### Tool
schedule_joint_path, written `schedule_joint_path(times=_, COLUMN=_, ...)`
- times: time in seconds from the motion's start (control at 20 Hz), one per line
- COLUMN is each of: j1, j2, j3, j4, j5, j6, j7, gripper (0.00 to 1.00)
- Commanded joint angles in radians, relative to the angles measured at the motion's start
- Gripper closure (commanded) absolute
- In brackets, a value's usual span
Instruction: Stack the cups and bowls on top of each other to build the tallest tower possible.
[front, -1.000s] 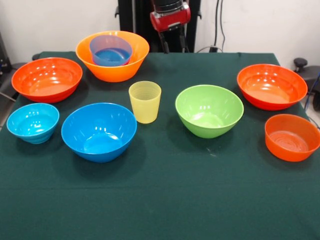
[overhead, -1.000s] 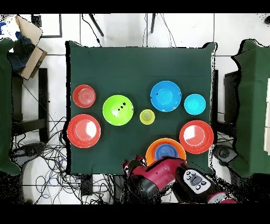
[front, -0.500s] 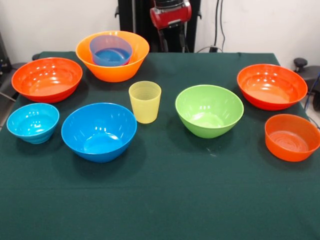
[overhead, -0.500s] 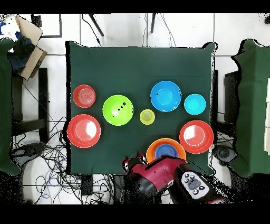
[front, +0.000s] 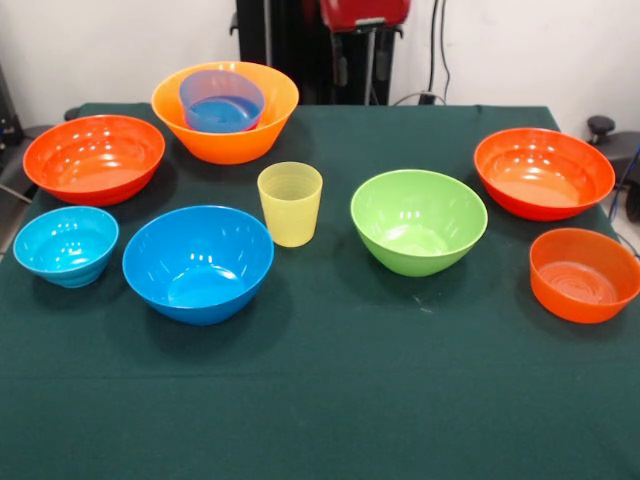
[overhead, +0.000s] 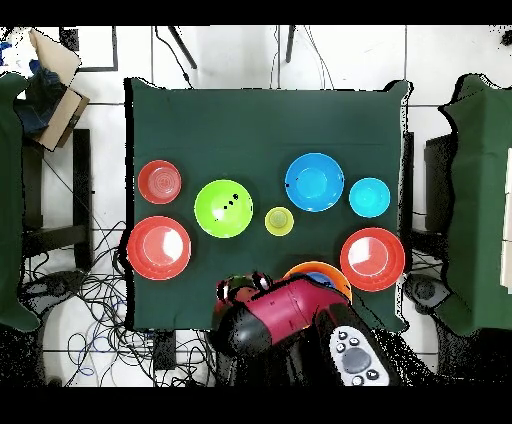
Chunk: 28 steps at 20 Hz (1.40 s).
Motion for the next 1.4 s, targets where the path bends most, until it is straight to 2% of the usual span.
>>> schedule_joint_path(times=0.05, j1=0.054, j2=0.002, j3=0.147, j4=-0.133, j5=0.068, j6=0.164, j7=-0.09, gripper=0.0)
schedule_joint_path(times=0.3, j1=0.087, j2=0.033, j3=0.164, j4=-0.24, j5=0.088, j6=0.218, j7=-0.086, gripper=0.0)
schedule_joint_path(times=0.55, j1=0.124, j2=0.122, j3=0.157, j4=-0.374, j5=0.081, j6=0.265, j7=-0.089, gripper=0.0)
schedule_joint_path(times=0.75, j1=0.13, j2=0.175, j3=0.17, j4=-0.443, j5=0.09, j6=0.288, j7=-0.108, gripper=0.0)
schedule_joint_path(times=1.15, j1=0.171, j2=0.224, j3=0.13, j4=-0.496, j5=0.051, j6=0.259, j7=-0.064, gripper=0.0)
schedule_joint_path(times=1.4, j1=0.202, j2=0.238, j3=0.105, j4=-0.48, j5=0.033, j6=0.212, j7=-0.027, gripper=0.0)
